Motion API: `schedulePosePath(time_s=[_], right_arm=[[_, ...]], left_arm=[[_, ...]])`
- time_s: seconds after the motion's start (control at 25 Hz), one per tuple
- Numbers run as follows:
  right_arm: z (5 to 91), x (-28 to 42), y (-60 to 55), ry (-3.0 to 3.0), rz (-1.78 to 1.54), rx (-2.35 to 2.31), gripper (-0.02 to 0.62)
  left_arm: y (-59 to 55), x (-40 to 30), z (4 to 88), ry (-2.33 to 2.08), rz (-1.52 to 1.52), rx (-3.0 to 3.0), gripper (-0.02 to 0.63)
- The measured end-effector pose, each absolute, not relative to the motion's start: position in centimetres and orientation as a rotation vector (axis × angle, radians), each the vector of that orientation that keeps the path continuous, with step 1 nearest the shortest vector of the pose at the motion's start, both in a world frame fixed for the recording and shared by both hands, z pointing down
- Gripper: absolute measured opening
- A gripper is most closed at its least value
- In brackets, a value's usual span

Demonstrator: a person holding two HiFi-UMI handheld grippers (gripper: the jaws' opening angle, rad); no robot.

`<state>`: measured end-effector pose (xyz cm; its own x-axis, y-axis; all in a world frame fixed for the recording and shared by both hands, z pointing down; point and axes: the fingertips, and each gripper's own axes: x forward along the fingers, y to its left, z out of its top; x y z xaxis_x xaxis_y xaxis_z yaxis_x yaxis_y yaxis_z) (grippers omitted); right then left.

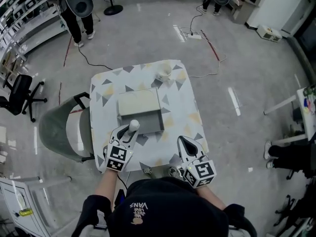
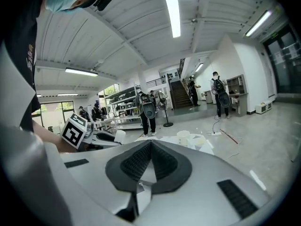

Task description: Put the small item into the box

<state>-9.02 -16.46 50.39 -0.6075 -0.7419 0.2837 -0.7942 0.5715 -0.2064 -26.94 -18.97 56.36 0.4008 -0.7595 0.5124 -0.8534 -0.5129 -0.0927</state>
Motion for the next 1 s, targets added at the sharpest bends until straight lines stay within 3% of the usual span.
schedulePosePath(time_s=[1.0], right_arm=[[52.4, -6.1, -15.9, -2.477, 0.516, 1.486, -0.001]], left_arm=[[-26.1, -25.0, 73.6, -0.965, 1.370, 2.377, 0.130]])
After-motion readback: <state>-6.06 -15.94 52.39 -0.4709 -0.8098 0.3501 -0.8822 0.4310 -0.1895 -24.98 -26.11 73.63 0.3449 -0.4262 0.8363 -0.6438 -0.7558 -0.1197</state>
